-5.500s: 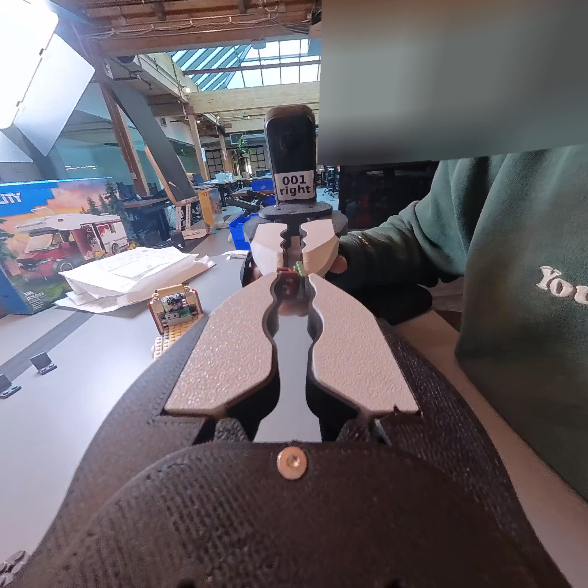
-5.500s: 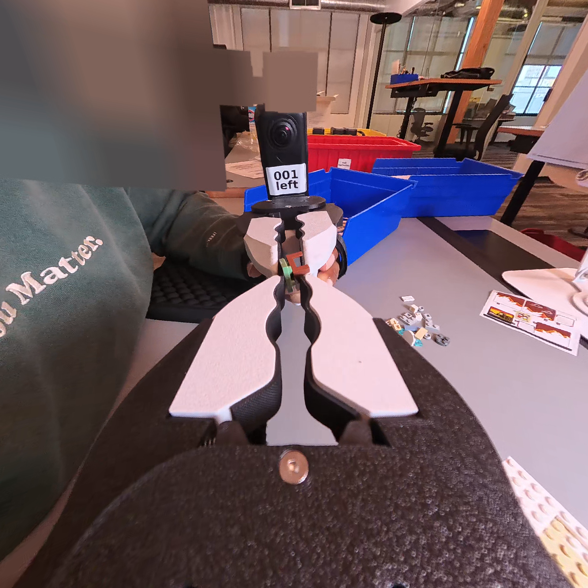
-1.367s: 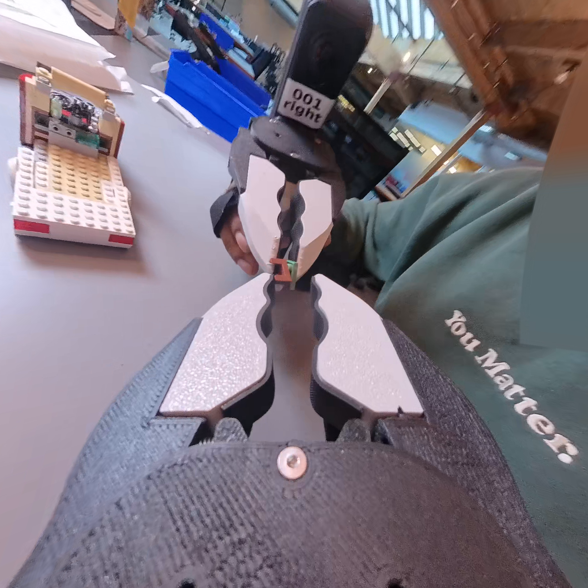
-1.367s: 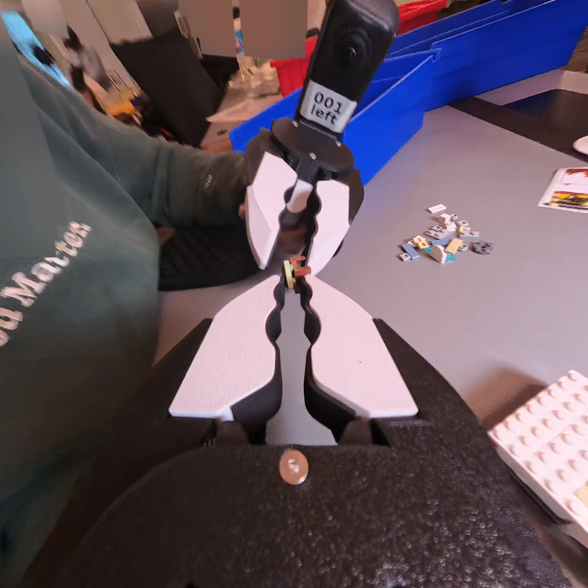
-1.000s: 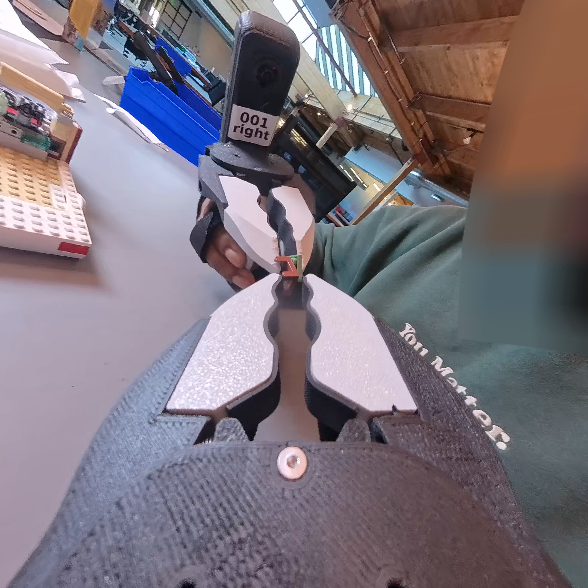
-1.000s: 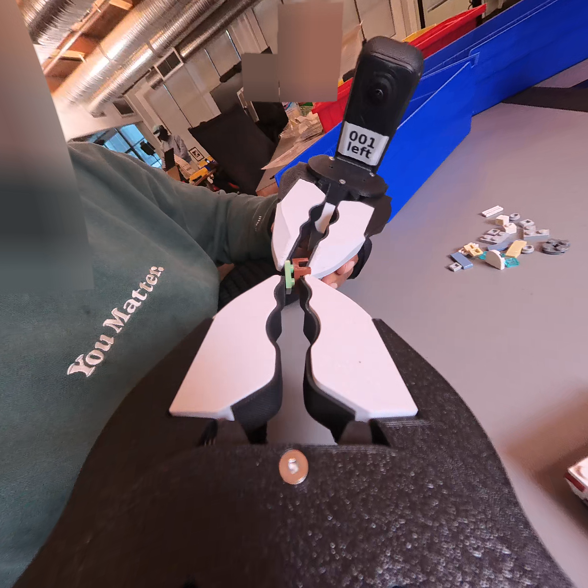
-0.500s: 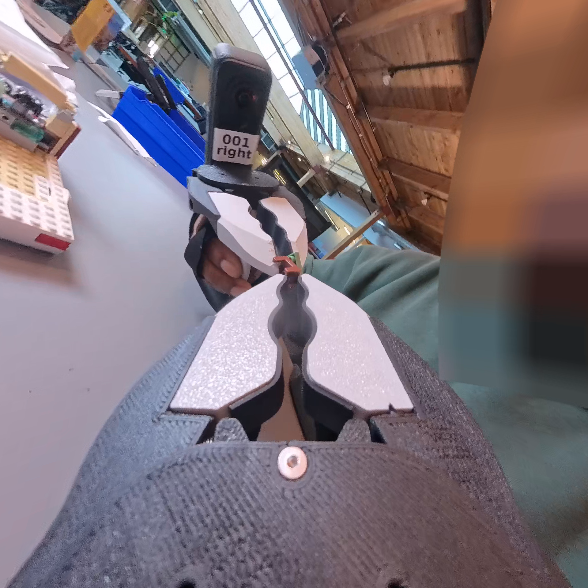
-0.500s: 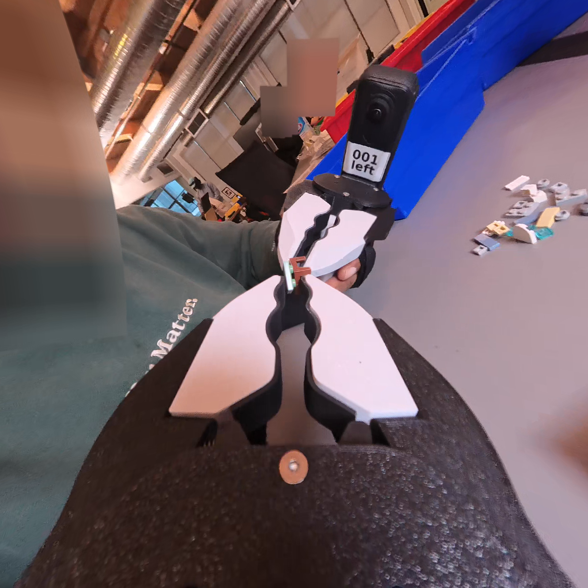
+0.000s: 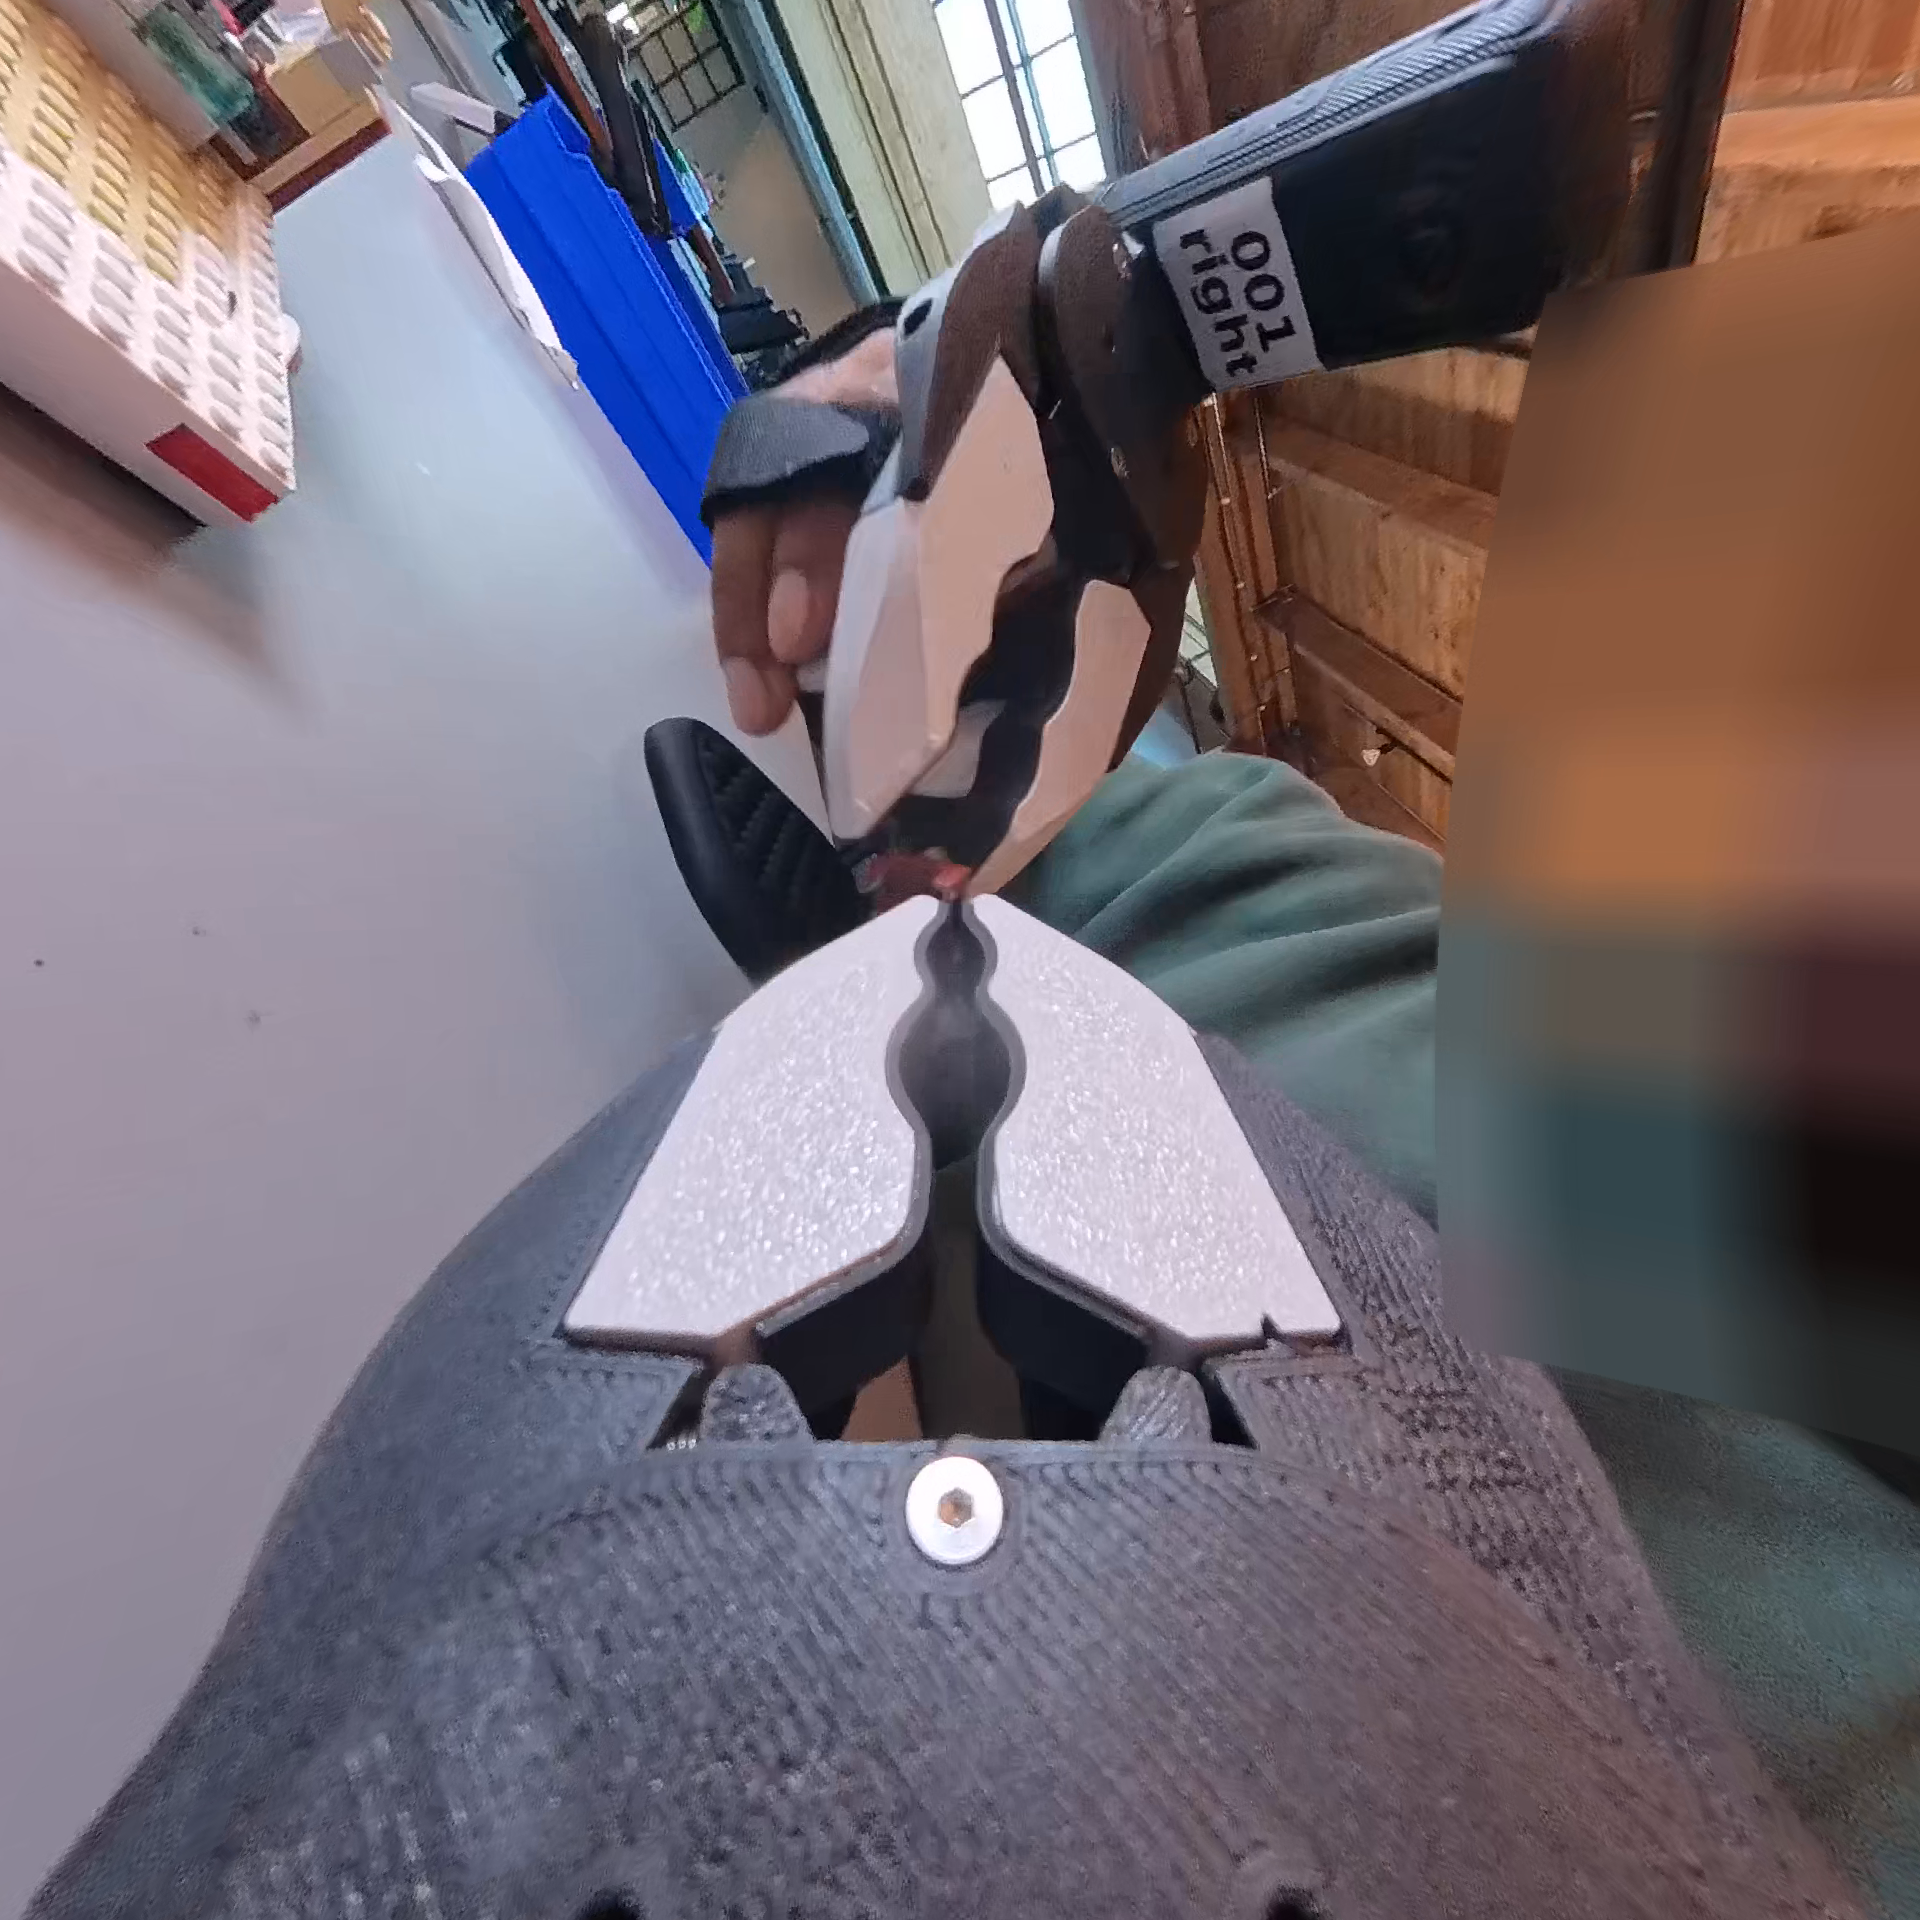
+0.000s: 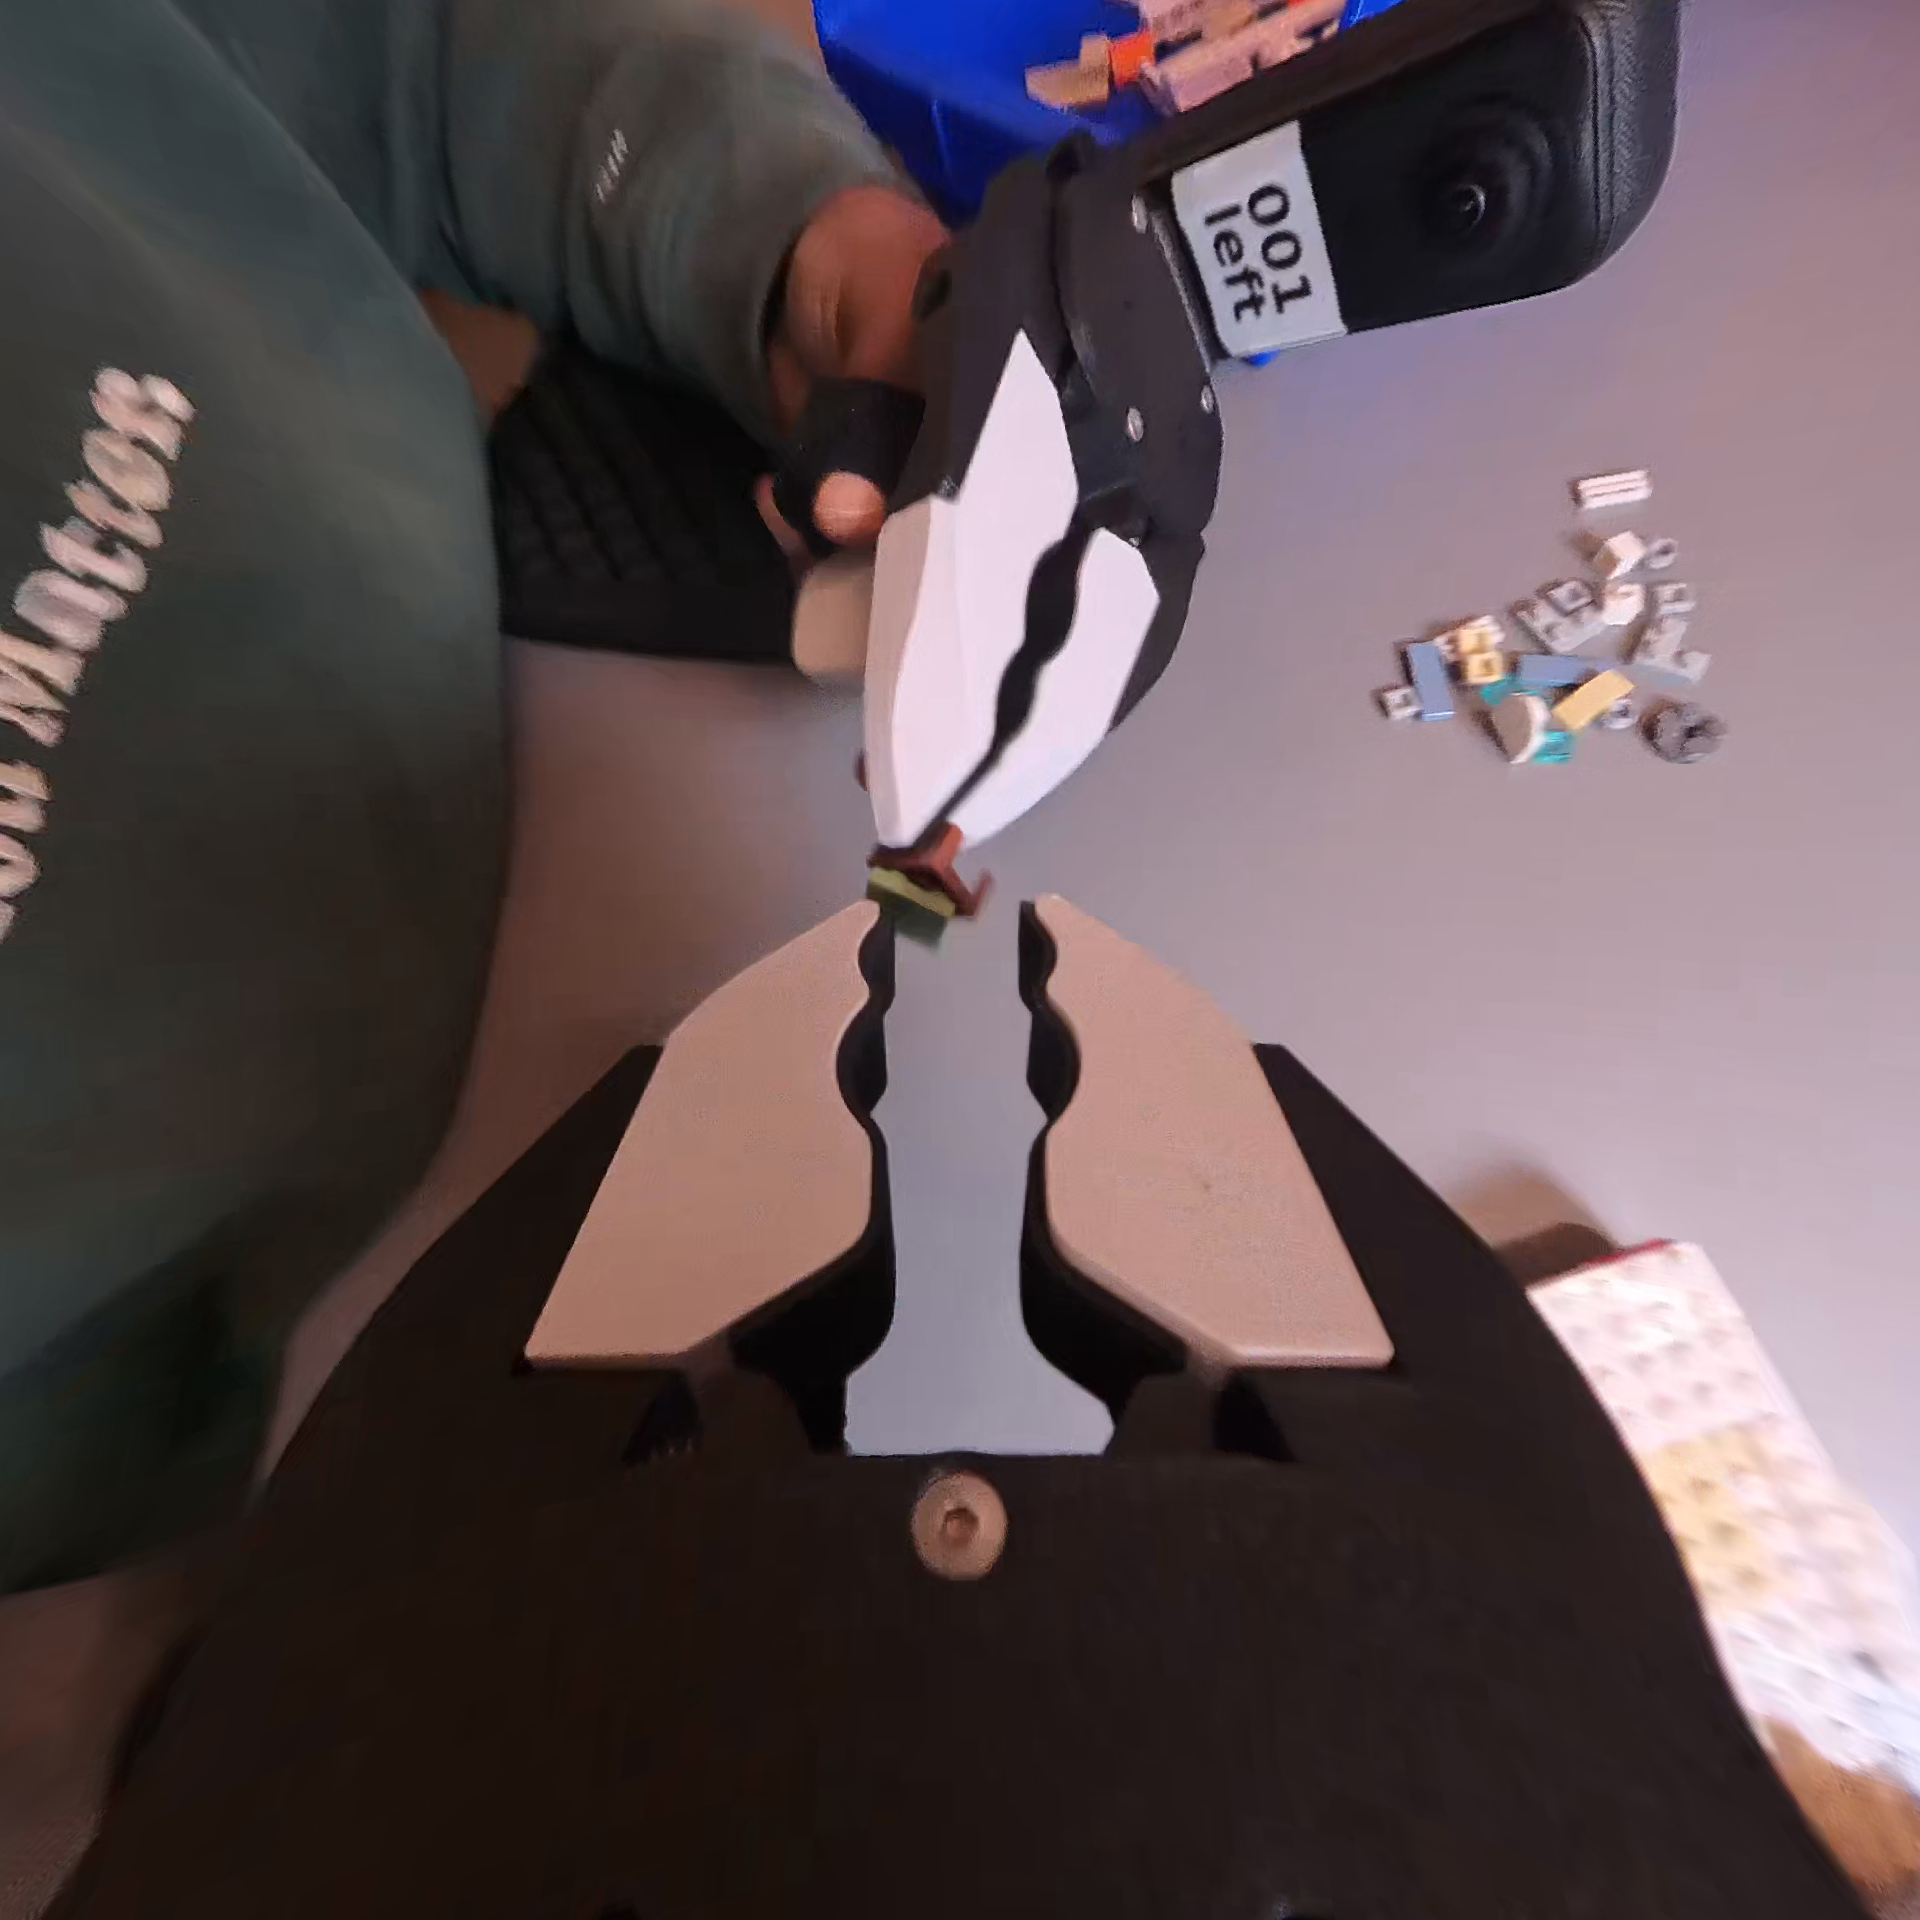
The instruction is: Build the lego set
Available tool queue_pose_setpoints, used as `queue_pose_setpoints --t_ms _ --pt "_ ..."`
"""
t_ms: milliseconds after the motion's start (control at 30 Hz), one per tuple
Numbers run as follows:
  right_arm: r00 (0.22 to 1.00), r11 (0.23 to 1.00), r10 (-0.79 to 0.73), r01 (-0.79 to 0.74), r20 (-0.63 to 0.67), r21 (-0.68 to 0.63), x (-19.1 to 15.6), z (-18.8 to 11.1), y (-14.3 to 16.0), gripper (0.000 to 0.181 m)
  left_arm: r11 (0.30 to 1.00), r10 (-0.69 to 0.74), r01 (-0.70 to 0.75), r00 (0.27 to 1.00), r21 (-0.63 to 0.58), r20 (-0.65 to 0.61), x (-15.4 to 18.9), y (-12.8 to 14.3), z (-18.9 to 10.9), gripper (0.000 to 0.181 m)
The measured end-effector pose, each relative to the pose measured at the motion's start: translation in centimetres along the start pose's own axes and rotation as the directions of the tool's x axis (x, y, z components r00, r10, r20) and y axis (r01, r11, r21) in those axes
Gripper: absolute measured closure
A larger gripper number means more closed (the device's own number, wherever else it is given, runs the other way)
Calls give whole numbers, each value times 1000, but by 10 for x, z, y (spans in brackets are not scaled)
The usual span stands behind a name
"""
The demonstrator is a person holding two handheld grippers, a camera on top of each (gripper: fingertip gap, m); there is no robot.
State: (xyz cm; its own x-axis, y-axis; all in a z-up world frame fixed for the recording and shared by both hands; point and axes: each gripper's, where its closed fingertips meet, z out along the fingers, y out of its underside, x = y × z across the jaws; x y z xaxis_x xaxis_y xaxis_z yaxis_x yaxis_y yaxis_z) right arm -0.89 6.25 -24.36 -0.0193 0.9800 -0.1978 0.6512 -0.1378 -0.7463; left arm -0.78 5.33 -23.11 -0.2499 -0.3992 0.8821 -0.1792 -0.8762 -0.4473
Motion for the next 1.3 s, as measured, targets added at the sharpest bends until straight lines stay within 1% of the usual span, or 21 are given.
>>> queue_pose_setpoints --t_ms 67,100,133,167,233,400,533,600,667,767,867,933,1000,1067,1133,1167,1233,1267,1300 --pt "986 990 -122 114 -116 -78 12 1 3 164 999 6 -7 1000 -42 -21 5 7 4 181" --pt "975 981 -179 166 -129 -104 12 3 3 169 996 25 -25 1000 -81 -3 4 14 9 181" --pt "974 974 -211 203 -85 -101 3 5 2 170 993 52 -47 998 -109 37 -1 19 12 181" --pt "974 973 -218 212 -61 -90 -3 7 0 172 991 70 -63 996 -118 55 -3 20 13 181" --pt "972 976 -207 197 -114 -96 6 5 1 170 988 87 -77 994 -136 69 -4 20 8 181" --pt "978 988 -148 140 -145 -66 13 0 13 168 976 167 -138 970 -167 178 -20 16 -4 181" --pt "984 990 -117 105 -131 -93 7 0 33 164 939 295 -223 912 -261 285 -38 21 -9 181" --pt "987 985 -123 108 -106 -136 -2 4 47 163 893 398 -283 860 -351 319 -45 27 -12 178" --pt "990 979 -122 108 -75 -176 -13 11 59 161 820 513 -334 790 -465 336 -54 36 -14 170" --pt "987 966 -146 128 -69 -223 -24 25 72 157 725 599 -358 750 -588 282 -55 57 -11 162" --pt "981 953 -172 143 -90 -266 -25 33 81 153 647 658 -378 716 -662 234 -55 74 -6 155" --pt "981 950 -168 136 -93 -282 -24 36 84 152 582 709 -401 676 -708 200 -54 82 -3 149" --pt "979 940 -176 137 -100 -311 -22 38 88 153 522 754 -424 634 -740 169 -54 88 -1 146" --pt "979 931 -182 142 -91 -337 -23 40 90 165 477 792 -439 590 -762 156 -55 89 0 146" --pt "985 939 -153 118 -85 -323 -24 40 88 165 472 815 -468 554 -747 167 -56 83 3 148" --pt "991 952 -117 91 -71 -291 -25 40 84 165 475 826 -488 533 -732 181 -56 77 4 148" --pt "1000 986 12 -14 -8 -169 -30 37 70 165 463 856 -548 480 -697 192 -52 65 6 149" --pt "995 990 91 -86 39 -108 -33 34 62 165 440 879 -586 438 -680 191 -48 58 7 150" --pt "982 986 164 -159 94 -51 -35 30 55 165 401 905 -628 383 -667 183 -44 52 8 150"
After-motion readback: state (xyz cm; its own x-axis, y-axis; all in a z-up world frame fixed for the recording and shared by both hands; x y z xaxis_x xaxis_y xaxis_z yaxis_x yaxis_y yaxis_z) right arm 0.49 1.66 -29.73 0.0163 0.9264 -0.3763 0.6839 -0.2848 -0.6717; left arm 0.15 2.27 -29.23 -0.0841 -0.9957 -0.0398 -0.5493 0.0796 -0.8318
